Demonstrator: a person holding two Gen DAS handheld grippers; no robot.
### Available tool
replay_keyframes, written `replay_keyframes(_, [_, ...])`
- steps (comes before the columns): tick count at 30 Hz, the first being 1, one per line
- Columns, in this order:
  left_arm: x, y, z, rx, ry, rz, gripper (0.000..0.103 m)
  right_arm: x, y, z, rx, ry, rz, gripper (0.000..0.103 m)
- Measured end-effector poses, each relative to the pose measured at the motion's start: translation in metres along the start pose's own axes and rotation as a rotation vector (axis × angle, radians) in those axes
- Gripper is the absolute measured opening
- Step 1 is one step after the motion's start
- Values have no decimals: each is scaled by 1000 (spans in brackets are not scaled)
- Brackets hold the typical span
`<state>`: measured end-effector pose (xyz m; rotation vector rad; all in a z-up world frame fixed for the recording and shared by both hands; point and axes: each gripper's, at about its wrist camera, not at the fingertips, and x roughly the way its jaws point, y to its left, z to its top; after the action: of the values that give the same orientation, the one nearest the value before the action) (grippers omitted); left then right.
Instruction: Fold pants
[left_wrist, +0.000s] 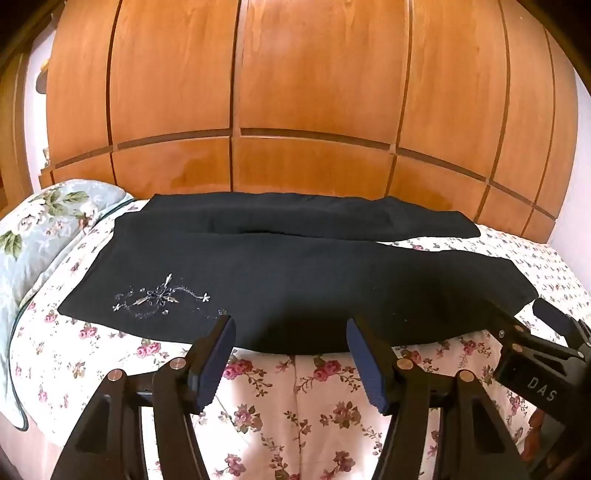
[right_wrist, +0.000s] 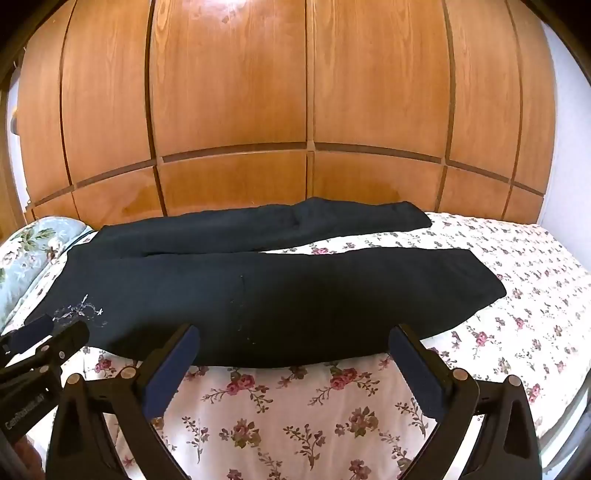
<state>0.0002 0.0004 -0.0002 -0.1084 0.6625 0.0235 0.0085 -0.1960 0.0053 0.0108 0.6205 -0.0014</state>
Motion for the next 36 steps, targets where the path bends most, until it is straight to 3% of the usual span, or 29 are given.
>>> replay_keyframes(12, [-1, 2, -13, 11, -5, 8, 64, 1, 0, 0, -5, 4, -15, 103])
replay_keyframes(36, [7, 6, -5, -2, 26, 17, 64, 5, -2, -2, 5, 16, -12, 103])
